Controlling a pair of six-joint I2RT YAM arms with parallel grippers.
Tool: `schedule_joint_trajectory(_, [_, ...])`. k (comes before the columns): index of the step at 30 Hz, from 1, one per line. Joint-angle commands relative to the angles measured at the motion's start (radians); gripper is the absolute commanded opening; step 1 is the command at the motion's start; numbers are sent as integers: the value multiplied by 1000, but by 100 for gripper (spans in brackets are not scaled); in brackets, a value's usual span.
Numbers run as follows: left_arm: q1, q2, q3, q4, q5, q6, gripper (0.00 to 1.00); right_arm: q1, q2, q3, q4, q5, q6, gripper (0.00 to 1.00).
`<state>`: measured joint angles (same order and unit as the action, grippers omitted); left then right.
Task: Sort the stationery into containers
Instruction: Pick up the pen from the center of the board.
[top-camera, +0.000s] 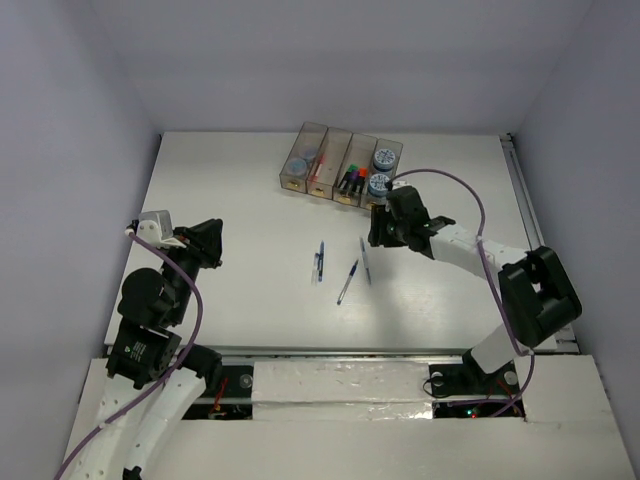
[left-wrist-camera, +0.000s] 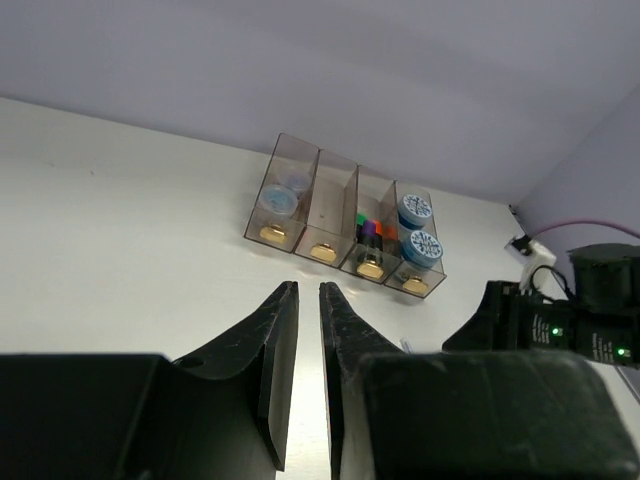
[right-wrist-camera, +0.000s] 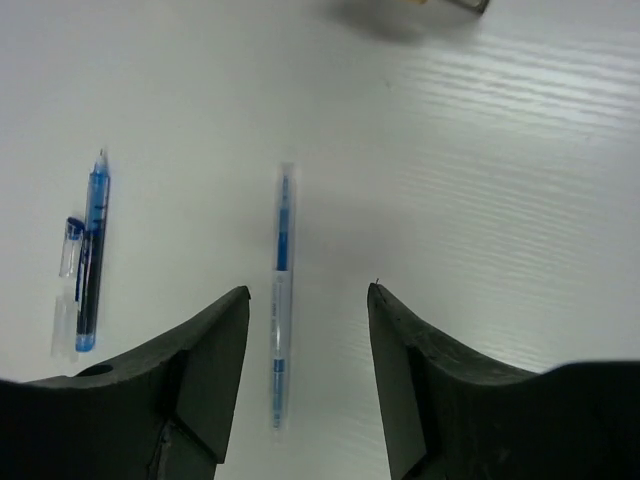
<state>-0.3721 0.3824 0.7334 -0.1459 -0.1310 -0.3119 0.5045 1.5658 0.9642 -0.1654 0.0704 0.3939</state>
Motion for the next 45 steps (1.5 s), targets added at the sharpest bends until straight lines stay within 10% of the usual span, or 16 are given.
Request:
schedule_joint_trajectory(1, [-4,7,0,60,16,7,12,40,36,33,-34,-43,-70,57])
schedule_joint_trajectory(23, [6,32,0,60,27,8,12,118,267,180,-117,62,-112,28])
schedule_joint_trajectory(28, [6,35,1,60,27,8,12,118,247,194,-112,75,-112,3])
schedule_joint_trajectory(45, [6,55,4,51,18,10,12,108,174,444,88,94,-104,0])
